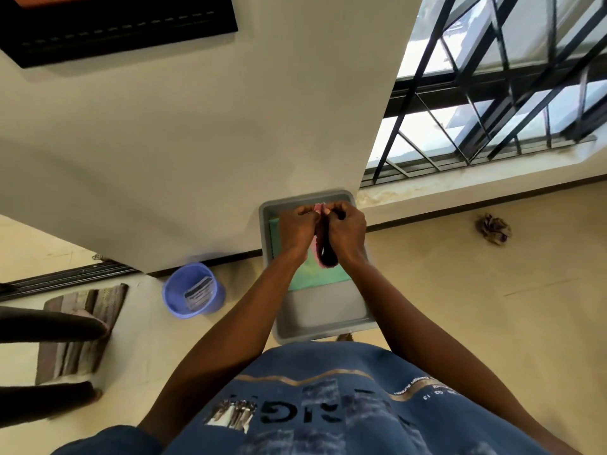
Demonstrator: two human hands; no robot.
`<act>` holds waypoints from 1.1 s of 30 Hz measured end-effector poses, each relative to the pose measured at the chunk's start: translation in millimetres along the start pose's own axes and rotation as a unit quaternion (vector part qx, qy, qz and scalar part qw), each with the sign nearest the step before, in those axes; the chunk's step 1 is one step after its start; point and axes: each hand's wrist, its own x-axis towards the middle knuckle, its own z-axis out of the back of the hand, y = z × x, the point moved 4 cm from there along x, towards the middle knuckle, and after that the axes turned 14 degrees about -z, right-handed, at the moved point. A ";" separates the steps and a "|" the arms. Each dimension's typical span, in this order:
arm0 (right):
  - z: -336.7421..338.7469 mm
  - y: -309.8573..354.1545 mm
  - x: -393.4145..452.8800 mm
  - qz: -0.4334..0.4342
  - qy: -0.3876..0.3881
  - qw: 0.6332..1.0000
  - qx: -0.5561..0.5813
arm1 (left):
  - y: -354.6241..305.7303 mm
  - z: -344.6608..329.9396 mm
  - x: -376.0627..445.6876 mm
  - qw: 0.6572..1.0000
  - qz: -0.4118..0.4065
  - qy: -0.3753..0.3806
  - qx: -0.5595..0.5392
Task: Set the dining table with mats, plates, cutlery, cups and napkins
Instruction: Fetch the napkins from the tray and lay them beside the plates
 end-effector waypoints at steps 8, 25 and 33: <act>1.5 -5.0 -7.7 0.037 0.000 0.999 -0.032 | 5.0 2.5 2.3 0.996 0.006 0.070 0.060; 2.7 -5.5 -4.5 -0.075 0.057 0.989 0.112 | -17.0 12.8 10.2 0.991 -0.052 0.113 0.044; 30.0 2.0 22.2 -0.072 -0.004 0.993 0.088 | -33.4 32.3 29.3 0.961 -0.122 0.183 0.169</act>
